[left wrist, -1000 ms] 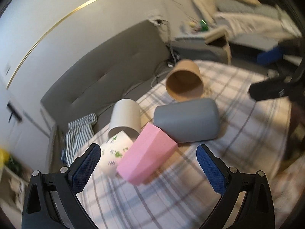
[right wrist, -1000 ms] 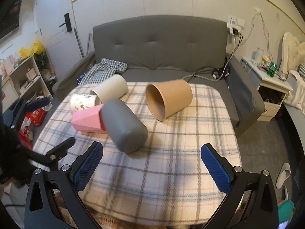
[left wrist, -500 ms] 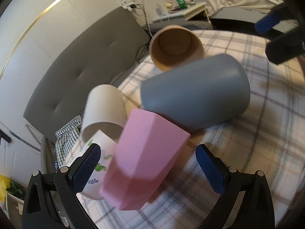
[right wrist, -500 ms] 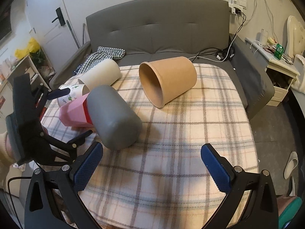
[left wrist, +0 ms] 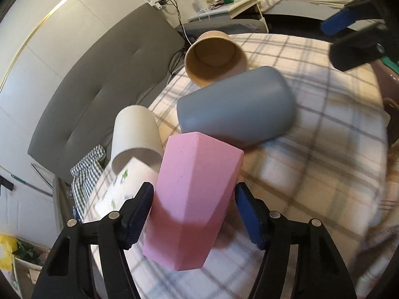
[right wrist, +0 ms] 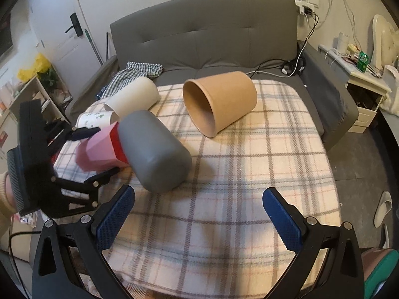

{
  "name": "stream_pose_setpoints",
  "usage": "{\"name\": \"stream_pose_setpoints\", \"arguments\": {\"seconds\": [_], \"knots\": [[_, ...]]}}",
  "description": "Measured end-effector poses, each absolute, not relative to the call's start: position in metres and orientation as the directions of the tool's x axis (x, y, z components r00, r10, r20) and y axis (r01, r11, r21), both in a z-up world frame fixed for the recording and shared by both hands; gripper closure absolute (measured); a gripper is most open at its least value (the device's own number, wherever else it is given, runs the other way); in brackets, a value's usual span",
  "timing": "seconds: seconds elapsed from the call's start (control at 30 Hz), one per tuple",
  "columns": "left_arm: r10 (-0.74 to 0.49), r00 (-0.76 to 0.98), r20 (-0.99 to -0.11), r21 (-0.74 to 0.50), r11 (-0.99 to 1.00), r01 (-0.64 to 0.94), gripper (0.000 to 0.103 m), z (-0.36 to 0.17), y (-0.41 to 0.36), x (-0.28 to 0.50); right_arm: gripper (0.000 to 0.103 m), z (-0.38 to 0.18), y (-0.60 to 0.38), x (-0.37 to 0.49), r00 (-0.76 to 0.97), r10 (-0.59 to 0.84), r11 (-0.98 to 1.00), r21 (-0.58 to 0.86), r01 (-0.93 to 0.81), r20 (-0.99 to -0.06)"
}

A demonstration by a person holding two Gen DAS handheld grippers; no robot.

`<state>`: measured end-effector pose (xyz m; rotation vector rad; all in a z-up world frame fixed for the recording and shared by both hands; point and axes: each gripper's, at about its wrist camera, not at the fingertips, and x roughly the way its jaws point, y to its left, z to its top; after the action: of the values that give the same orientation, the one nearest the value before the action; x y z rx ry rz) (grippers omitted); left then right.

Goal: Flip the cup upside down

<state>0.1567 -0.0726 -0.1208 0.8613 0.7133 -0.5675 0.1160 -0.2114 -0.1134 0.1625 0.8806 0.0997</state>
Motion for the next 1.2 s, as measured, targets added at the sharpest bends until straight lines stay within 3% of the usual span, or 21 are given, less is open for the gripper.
{"name": "stream_pose_setpoints", "arguments": {"seconds": [0.33, 0.53, 0.7, 1.07, 1.17, 1.2], "knots": [[-0.065, 0.557, -0.828, 0.302, 0.785, 0.54, 0.038, -0.101, -0.063, 0.118, 0.0, -0.09, -0.208, 0.081, 0.672, 0.166, 0.979, 0.202, -0.024, -0.722], [-0.134, 0.456, -0.88, 0.072, 0.91, 0.407, 0.038, -0.089, -0.061, 0.104, 0.0, -0.086, -0.208, 0.066, 0.677, 0.165, 0.979, 0.202, -0.024, -0.717], [-0.179, 0.354, -0.918, -0.032, 0.923, 0.383, 0.038, -0.088, -0.067, 0.098, 0.0, -0.087, -0.214, 0.061, 0.676, 0.158, 0.979, 0.201, -0.014, -0.72], [-0.169, 0.413, -0.895, -0.058, 0.962, 0.268, 0.038, -0.108, -0.062, 0.135, 0.0, -0.101, -0.227, 0.066, 0.654, 0.155, 0.975, 0.223, 0.022, -0.741], [-0.135, 0.48, -0.867, -0.004, 0.964, 0.266, 0.035, -0.105, -0.062, 0.129, 0.0, -0.102, -0.228, 0.068, 0.652, 0.147, 0.976, 0.215, 0.026, -0.744], [-0.133, 0.49, -0.861, 0.003, 0.964, 0.267, 0.028, -0.104, -0.062, 0.129, 0.0, -0.102, -0.228, 0.068, 0.651, 0.144, 0.977, 0.213, 0.027, -0.745]]}}
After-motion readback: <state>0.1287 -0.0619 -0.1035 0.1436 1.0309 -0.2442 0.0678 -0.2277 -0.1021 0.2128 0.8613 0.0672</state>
